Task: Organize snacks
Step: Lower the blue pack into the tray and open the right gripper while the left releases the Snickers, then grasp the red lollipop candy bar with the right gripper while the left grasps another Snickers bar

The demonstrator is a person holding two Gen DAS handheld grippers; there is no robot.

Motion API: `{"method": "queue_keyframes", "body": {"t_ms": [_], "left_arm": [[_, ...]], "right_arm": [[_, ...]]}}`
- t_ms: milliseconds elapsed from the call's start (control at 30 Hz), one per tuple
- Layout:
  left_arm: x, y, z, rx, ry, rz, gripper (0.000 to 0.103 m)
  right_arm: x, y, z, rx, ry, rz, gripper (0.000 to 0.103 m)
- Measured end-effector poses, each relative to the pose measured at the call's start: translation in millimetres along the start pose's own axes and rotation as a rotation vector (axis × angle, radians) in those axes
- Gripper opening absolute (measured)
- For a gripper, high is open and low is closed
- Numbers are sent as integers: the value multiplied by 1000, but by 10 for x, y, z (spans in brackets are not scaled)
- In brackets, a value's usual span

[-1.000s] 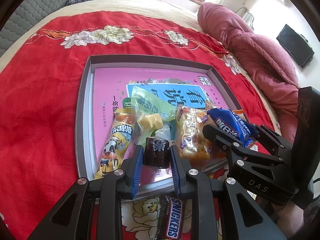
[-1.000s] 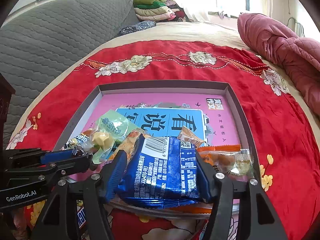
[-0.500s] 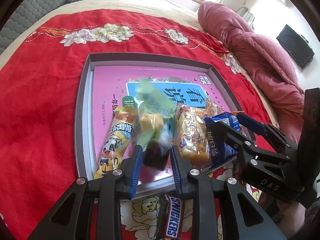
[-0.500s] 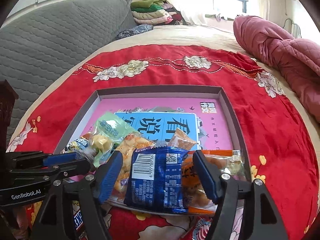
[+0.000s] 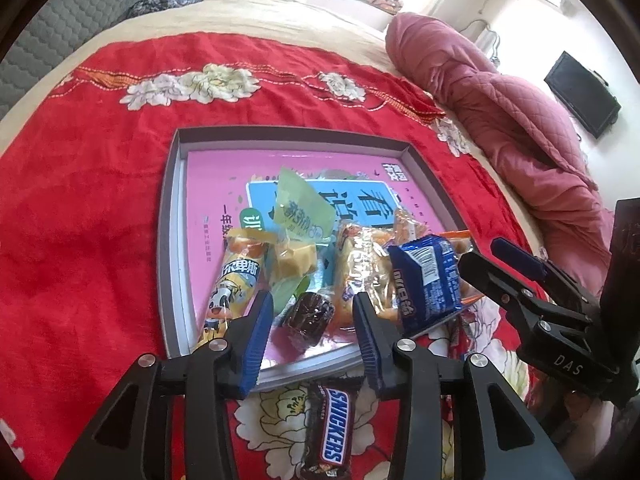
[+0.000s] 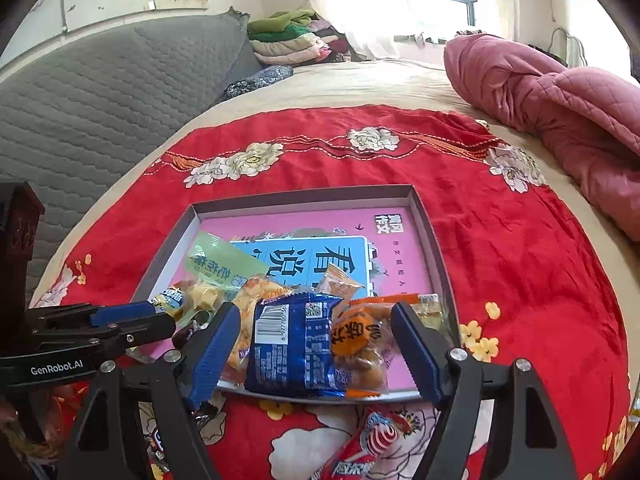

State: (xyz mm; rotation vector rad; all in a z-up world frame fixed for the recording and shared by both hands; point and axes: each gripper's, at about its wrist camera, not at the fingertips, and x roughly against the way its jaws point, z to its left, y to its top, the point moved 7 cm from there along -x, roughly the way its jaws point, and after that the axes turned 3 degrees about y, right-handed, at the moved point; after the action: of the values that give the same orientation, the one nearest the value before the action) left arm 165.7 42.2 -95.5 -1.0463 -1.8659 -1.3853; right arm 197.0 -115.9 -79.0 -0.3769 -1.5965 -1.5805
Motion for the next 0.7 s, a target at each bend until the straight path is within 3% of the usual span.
{"method": "queue_keyframes", "body": {"t_ms": [700], "left_arm": [[280,-254,-147,-76,-11,38,50]], "right_arm": [[355,-316,-151,-32,-24,48,78]]}}
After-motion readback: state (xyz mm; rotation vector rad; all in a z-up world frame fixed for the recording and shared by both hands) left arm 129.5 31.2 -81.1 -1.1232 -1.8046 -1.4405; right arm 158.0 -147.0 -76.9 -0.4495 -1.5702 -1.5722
